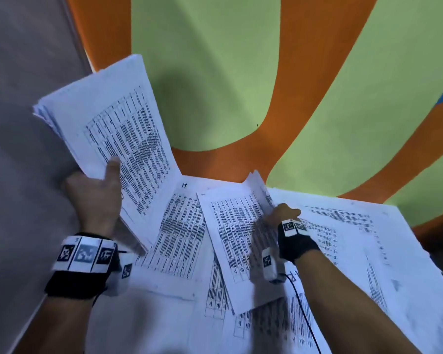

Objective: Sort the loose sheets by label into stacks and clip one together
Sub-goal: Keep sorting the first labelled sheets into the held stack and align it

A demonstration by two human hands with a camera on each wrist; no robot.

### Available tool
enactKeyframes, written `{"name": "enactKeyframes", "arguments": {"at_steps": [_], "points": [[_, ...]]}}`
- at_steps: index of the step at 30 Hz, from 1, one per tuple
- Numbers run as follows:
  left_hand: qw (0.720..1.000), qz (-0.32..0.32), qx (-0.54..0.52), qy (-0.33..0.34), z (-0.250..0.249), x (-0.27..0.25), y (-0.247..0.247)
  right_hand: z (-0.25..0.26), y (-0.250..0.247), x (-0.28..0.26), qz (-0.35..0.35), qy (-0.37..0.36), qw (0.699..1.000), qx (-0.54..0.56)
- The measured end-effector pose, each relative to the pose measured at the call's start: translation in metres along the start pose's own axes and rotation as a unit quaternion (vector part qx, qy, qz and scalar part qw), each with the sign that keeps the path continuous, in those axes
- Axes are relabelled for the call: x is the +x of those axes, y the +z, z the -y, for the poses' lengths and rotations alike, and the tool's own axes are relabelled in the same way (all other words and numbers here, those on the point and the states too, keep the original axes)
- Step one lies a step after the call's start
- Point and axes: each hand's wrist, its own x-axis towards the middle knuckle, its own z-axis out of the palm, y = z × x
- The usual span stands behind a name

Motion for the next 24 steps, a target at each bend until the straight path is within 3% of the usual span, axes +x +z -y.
{"name": "enactKeyframes", "arguments": {"at_steps": [5, 11, 15, 20, 24], "points": [[1.0, 0.011, -0.015, 0.006, 0.005, -0.004, 0.005, -0.008, -0.012, -0.015, -0.039, -0.055, 0.995, 0.075], [0.998, 0.027, -0.03, 0.049, 0.009, -0.009, 0.016, -0.049, -0.046, -0.031, -0.081, -0.062, 0.981, 0.167], [0.996, 0.041, -0.044, 0.069, 0.007, -0.014, 0.027, -0.068, -0.084, -0.056, -0.14, -0.142, 0.956, 0.215], [0.991, 0.091, -0.048, 0.083, 0.002, -0.028, 0.042, -0.079, -0.15, -0.081, -0.218, -0.278, 0.916, 0.187], [0.994, 0.099, -0.027, 0.038, 0.009, -0.031, 0.059, -0.08, -0.202, -0.089, -0.259, -0.326, 0.882, 0.223]]}}
